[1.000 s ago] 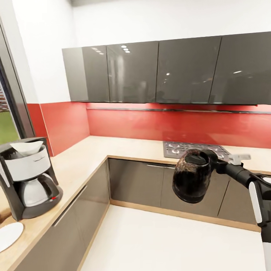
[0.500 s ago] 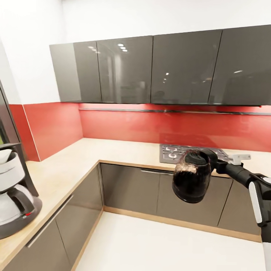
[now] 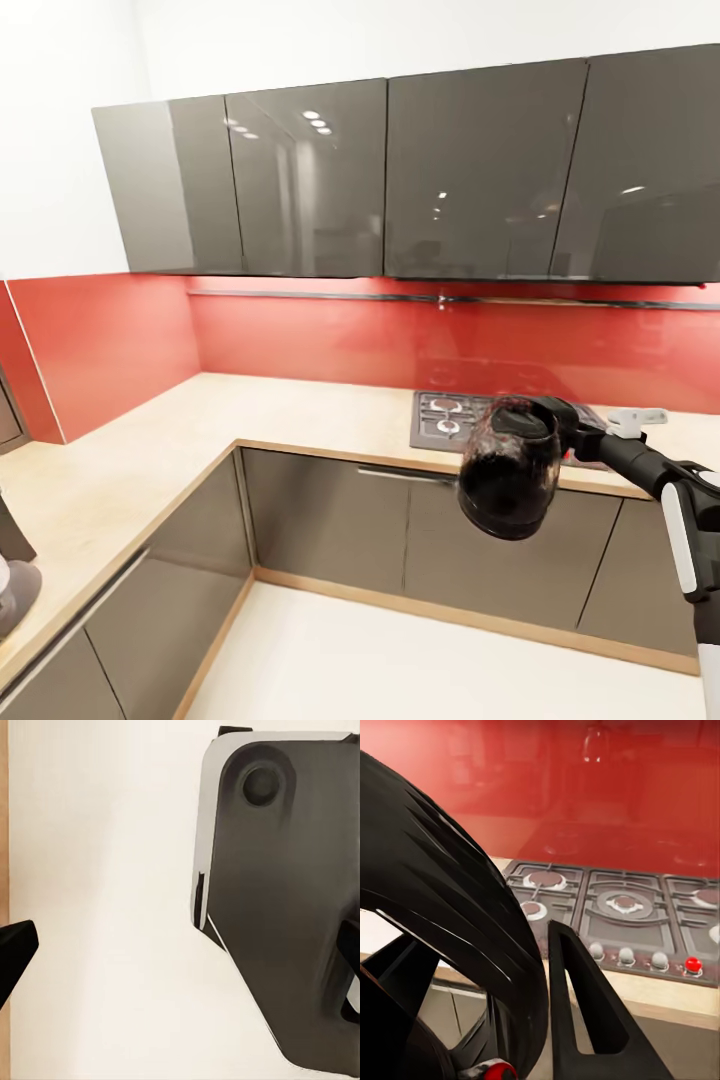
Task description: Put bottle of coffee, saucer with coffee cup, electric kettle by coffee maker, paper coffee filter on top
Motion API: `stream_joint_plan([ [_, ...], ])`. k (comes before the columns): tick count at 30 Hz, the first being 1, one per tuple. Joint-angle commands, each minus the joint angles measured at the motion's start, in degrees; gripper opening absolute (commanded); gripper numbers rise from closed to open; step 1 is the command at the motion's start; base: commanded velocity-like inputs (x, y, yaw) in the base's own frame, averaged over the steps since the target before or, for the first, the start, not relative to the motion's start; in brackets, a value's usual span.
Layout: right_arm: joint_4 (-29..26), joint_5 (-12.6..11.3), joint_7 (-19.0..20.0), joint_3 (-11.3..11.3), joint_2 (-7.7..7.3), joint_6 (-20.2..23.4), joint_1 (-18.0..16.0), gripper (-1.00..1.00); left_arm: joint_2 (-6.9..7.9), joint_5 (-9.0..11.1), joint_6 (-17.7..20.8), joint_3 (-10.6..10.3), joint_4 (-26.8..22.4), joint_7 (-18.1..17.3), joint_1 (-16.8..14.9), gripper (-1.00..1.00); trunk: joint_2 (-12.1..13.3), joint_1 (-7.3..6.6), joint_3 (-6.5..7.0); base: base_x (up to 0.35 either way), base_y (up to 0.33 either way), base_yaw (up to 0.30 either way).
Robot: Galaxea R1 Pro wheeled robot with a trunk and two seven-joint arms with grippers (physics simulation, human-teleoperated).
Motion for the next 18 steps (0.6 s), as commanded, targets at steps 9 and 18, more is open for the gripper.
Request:
stream_joint_plan([
  [9, 0.0, 0.0, 0.4, -0.1, 0.01, 0.3, 0.0, -1.00, -0.02, -0.5, 0.3, 0.5, -0.1, -0.2, 0.0, 1.00, 0.0, 0.05, -0.05, 0.285, -0.207, 0.016],
  [18, 0.0, 0.0, 0.4, -0.1, 0.01, 0.3, 0.0, -1.00, -0.07, -0.5, 0.3, 0.5, -0.1, -0.2, 0.0, 1.00, 0.0, 0.05, -0.41, 0.252, -0.230, 0.197],
])
